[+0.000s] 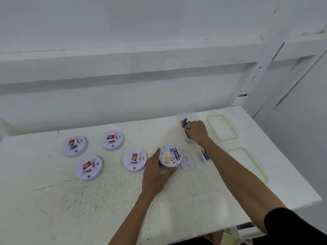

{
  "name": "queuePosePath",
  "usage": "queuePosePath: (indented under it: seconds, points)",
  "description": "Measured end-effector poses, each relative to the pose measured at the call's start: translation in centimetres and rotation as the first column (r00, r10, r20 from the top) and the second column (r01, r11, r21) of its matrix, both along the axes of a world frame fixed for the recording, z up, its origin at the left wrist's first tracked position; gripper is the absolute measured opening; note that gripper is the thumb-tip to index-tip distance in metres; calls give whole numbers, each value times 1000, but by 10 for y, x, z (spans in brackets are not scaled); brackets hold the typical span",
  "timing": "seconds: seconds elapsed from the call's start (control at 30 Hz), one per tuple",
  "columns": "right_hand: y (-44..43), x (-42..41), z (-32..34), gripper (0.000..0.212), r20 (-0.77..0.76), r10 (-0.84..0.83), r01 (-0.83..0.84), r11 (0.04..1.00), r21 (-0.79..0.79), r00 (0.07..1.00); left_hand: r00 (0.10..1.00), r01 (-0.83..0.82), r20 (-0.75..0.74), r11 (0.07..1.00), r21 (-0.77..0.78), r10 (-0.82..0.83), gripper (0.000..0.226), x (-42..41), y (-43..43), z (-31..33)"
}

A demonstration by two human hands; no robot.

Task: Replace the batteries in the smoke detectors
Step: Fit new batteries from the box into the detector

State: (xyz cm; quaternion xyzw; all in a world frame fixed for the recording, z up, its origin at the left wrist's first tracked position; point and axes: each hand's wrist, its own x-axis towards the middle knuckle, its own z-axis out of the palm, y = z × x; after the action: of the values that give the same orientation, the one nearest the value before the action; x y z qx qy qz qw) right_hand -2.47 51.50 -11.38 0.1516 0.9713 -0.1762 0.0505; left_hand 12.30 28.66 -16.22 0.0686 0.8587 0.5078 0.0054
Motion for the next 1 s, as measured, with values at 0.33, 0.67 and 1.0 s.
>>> queuePosePath:
  seconds: [0.33, 0.67, 1.0]
  points:
    - [2, 8, -1, 28, -132, 79, -79, 997, 2, 988, 1000, 1, -17, 1000, 14, -1, 92, 0, 0, -2]
    - [-15, 50, 32, 19, -402, 99, -204, 952, -227, 910, 997, -12, -79, 1000, -16, 11, 93, -4, 1, -12]
    - [-64, 113, 11, 21, -306, 99, -210, 912, -353, 947, 995, -3, -104, 1000, -31, -1, 93, -1, 1, -9]
